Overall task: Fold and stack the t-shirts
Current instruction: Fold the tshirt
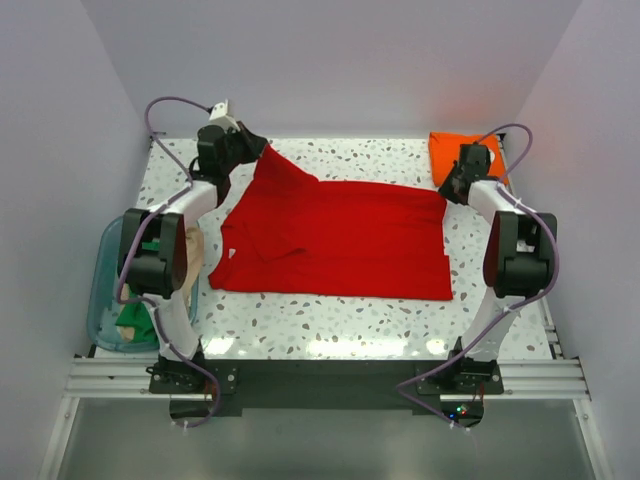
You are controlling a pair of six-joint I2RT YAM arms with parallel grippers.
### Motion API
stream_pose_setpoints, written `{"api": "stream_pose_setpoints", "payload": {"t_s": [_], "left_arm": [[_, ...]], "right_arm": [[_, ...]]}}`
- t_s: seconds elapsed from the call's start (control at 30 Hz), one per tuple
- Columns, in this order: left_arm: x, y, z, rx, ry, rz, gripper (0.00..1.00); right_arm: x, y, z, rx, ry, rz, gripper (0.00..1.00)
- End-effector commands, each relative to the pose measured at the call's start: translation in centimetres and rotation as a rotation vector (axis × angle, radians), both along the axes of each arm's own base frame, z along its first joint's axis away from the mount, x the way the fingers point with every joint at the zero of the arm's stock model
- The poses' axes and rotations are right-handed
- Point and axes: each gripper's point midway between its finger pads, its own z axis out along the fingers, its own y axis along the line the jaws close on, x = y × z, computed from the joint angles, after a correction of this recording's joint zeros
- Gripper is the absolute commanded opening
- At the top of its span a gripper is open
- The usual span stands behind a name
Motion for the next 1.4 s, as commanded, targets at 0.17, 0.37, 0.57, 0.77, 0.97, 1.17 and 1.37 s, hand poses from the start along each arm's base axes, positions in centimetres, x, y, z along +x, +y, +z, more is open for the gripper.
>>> {"api": "stream_pose_setpoints", "payload": {"t_s": [0.17,0.37,0.57,0.77,0.97,1.17,1.37], "left_arm": [[-5.3,1.6,5.2,-0.075,-0.093,0.06,0.0],[-9.3,2.1,4.5,-0.092,-0.061,0.076,0.0],[-13.0,2.8,3.0,-0.121,-0.005,0.109,0.0],[-16.5,3.0,0.7,-0.164,0.059,0.135,0.0],[-19.0,3.1,-1.4,-0.191,0.115,0.151,0.0],[-20.8,3.1,-1.9,-0.201,0.116,0.145,0.0],[-22.1,3.4,-2.0,-0.192,0.111,0.149,0.0]], "right_arm": [[-2.1,-0.5,4.4,0.028,-0.123,-0.089,0.0],[-4.5,-0.2,3.8,0.053,-0.112,-0.12,0.0],[-6.8,0.0,3.8,0.071,-0.108,-0.134,0.0],[-8.8,-0.3,4.2,0.057,-0.102,-0.161,0.0],[-10.5,-0.3,3.7,0.056,-0.084,-0.169,0.0],[-11.9,-0.2,2.3,0.055,-0.054,-0.172,0.0],[-12.6,0.0,1.7,0.067,-0.047,-0.173,0.0]]}}
